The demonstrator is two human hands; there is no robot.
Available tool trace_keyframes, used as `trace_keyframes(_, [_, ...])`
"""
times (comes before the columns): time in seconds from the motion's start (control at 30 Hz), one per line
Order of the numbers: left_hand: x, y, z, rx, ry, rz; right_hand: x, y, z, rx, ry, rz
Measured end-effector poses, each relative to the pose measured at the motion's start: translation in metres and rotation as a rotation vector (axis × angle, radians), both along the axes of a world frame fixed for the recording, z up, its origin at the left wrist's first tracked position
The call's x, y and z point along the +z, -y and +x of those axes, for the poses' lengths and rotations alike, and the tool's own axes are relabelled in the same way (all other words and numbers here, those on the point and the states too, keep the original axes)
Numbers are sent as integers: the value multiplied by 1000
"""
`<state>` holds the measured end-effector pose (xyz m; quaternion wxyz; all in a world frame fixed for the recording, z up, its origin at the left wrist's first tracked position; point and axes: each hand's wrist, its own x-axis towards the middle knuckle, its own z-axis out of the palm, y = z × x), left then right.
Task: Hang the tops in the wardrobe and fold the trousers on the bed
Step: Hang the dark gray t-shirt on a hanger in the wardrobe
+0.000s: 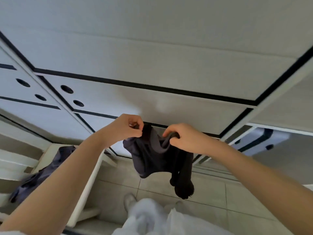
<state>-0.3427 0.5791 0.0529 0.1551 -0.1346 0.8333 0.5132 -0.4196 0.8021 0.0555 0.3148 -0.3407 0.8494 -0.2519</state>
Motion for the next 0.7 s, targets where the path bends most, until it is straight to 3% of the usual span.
trace_keyframes(0.17, [-6, -71, -35, -95, -13, 53, -1, -91, -5, -93, -13, 23])
trace_keyframes(0.37, [-13, -138, -75, -323, -151, -171, -8, -167, -10, -216, -60, 69])
trace_keyframes(0.43, [-13, -153, -85, -414, -84, -142, -9, -187, -13, -295, -89, 86])
trace_keyframes(0.57, [-14, -181, -103, -612, 224, -9, -12, -228, -21, -438, -197, 236])
trace_keyframes(0.7, [-6, -213, -118, -767, 202, -25, -11, -256, -24, -517, -268, 315])
